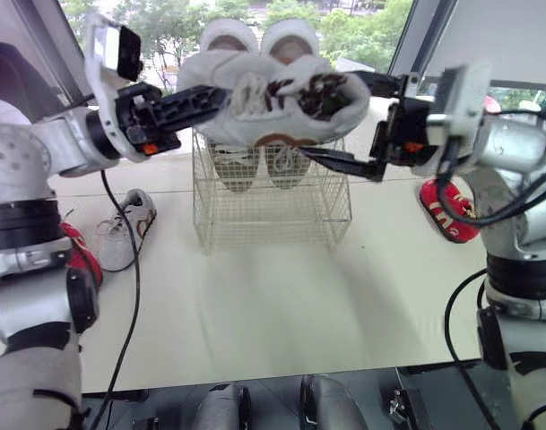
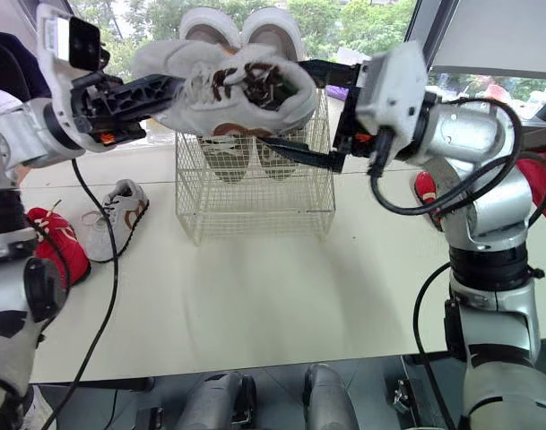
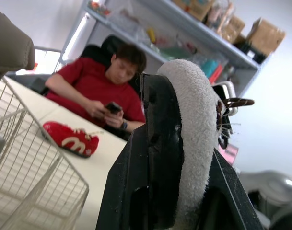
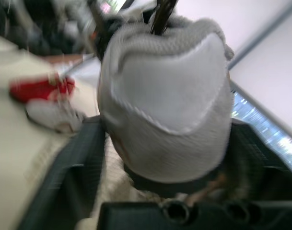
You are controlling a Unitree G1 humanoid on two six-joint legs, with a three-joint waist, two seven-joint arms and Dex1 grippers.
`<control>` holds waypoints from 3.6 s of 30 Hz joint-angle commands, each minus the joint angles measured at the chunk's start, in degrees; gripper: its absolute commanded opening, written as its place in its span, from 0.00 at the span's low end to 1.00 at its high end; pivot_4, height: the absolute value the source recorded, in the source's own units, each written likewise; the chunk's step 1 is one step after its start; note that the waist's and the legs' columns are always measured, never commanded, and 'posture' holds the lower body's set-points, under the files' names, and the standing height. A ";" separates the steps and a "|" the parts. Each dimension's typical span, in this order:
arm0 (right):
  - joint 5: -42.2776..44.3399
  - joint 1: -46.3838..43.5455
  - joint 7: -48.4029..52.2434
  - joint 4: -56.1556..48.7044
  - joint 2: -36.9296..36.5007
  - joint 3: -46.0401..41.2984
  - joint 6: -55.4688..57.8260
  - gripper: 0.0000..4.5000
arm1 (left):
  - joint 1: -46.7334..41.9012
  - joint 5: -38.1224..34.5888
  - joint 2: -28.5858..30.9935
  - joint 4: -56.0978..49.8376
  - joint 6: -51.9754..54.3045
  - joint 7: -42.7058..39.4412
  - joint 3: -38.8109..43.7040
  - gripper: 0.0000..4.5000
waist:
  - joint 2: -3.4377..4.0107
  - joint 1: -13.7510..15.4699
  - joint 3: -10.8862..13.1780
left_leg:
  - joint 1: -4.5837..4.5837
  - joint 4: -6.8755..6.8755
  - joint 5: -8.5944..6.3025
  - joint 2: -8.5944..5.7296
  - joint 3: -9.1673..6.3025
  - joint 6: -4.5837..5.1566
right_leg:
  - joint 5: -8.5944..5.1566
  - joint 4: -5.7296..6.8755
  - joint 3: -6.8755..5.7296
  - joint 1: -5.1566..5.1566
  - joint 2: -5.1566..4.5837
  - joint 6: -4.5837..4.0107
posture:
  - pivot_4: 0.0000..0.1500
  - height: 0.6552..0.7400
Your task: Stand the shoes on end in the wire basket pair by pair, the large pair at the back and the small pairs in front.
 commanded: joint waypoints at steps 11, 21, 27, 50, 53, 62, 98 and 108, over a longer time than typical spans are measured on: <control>36.05 5.37 -47.55 -9.78 37.70 -8.14 9.92 0.99 | 7.67 -3.66 -14.13 -15.43 -16.66 16.17 8.06 0.06 | -0.05 -0.02 -0.01 | 0.02 -0.04 0.12 0.03 -0.03 -0.23 | 0.05 0.08 0.00 -0.09 0.02 -0.10 | 1.00 1.00; 34.80 0.76 -47.16 -7.45 37.25 -7.58 6.04 0.99 | 10.43 -4.25 -14.06 -15.30 -18.16 15.70 5.62 0.06 | -0.05 -0.22 -0.01 | -0.02 -0.03 0.02 -0.02 -0.02 -0.02 | 0.05 0.06 -0.01 -0.04 0.04 -0.08 | 1.00 1.00; 35.52 0.10 -46.95 -6.19 36.46 -7.66 5.19 0.99 | 12.08 -4.55 -13.40 -15.72 -18.31 15.25 5.56 0.06 | -0.05 -0.26 -0.01 | 0.00 -0.03 -0.09 0.02 -0.03 0.16 | 0.05 0.07 -0.01 -0.05 0.08 -0.08 | 1.00 1.00; 38.45 -11.82 -40.29 2.76 22.74 -12.28 9.72 0.26 | 19.75 8.79 -6.31 -22.94 -21.64 12.02 -2.89 0.59 | -0.03 -0.25 0.00 | -0.01 -0.09 -0.15 0.03 -0.02 0.28 | 0.04 0.03 -0.01 -0.08 0.08 -0.10 | 1.00 1.00; 33.47 -16.63 -31.11 7.89 13.75 -12.35 10.30 0.26 | 23.66 10.26 -2.59 -24.65 -21.17 10.51 -3.03 0.59 | 0.10 -0.27 0.09 | -0.02 -0.09 -0.19 0.03 0.04 0.34 | 0.04 0.00 0.02 -0.13 0.07 -0.10 | 1.00 1.00; 5.97 -20.86 4.35 23.54 -4.51 2.79 -2.32 0.26 | 30.07 10.20 6.33 -30.50 -19.38 7.14 -1.05 0.59 | 0.08 -0.25 0.09 | -0.08 -0.10 -0.29 0.08 0.08 0.49 | 0.04 -0.61 -0.01 -0.03 0.11 -0.12 | 1.00 1.00; -0.49 -19.00 20.18 24.16 -0.41 0.20 -0.29 1.00 | 35.72 10.90 17.63 -28.25 -19.30 7.42 6.69 0.66 | 0.10 -0.18 0.10 | -0.13 -0.14 -0.02 0.09 0.05 -0.06 | 0.08 -0.62 -0.07 -0.06 0.03 -0.13 | 1.00 1.00; 9.89 -5.29 19.80 -3.97 -8.22 7.28 21.50 1.00 | 16.07 42.86 25.84 10.89 -30.98 2.87 -12.69 0.99 | 0.02 1.52 0.03 | -0.12 -0.17 -0.29 0.14 0.09 0.36 | 0.05 -0.71 -0.20 -0.08 0.03 -0.41 | 1.00 1.00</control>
